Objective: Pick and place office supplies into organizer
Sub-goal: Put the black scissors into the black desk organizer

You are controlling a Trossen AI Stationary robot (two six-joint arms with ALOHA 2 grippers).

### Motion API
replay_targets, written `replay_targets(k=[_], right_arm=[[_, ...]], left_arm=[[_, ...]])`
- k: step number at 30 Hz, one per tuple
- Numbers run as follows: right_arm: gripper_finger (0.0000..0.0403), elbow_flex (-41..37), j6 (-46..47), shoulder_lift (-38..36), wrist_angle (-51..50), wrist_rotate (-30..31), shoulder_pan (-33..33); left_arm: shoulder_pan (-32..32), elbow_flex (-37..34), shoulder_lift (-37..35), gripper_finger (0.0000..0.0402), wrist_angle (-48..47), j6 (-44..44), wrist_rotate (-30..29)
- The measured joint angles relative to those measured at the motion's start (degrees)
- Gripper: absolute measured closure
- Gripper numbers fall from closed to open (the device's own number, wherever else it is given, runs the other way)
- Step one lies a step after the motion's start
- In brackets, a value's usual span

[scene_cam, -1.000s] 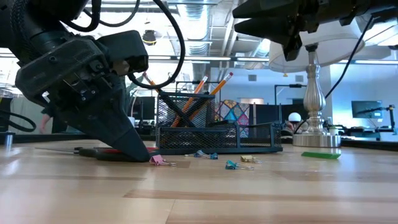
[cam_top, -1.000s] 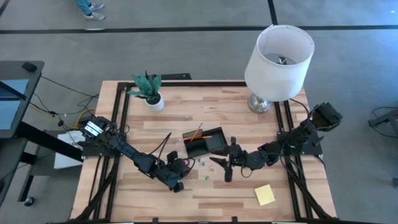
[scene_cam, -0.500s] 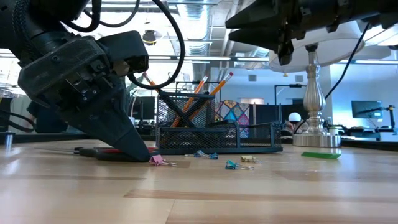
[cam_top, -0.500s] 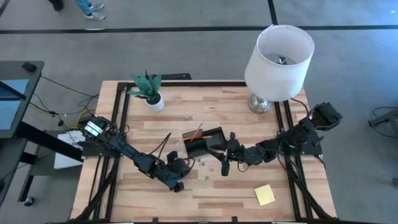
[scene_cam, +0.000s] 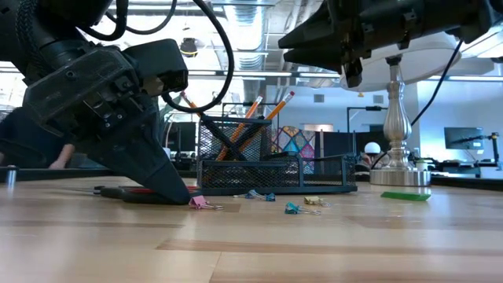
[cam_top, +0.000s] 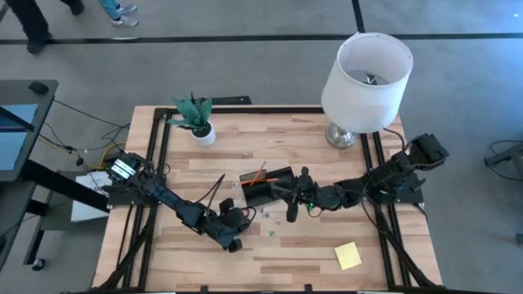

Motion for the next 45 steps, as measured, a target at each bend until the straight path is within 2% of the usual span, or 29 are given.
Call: replay_targets(k=[10, 15, 37, 45], right_arm=[[0.029, 0.0, 0.0, 0.0, 0.0, 0.0, -2.1], [0.029, 0.0, 0.0, 0.0, 0.0, 0.0, -2.9], [0.029, 0.0, 0.0, 0.0, 0.0, 0.0, -4.0], [0.029, 0.0, 0.0, 0.0, -0.2, 0.0, -4.0]], left_arm=[[0.0, 0.0, 0.0, 0.0378, 0.1, -0.3, -0.1], [0.0, -0.1, 0.0, 0.0378, 3.7, 0.6, -0.4], [0.0, -0.1, -1.5, 0.0378, 3.0, 0.7, 0.3], [0.0, -0.1, -4.8, 0.0378, 1.6, 1.9, 0.2]])
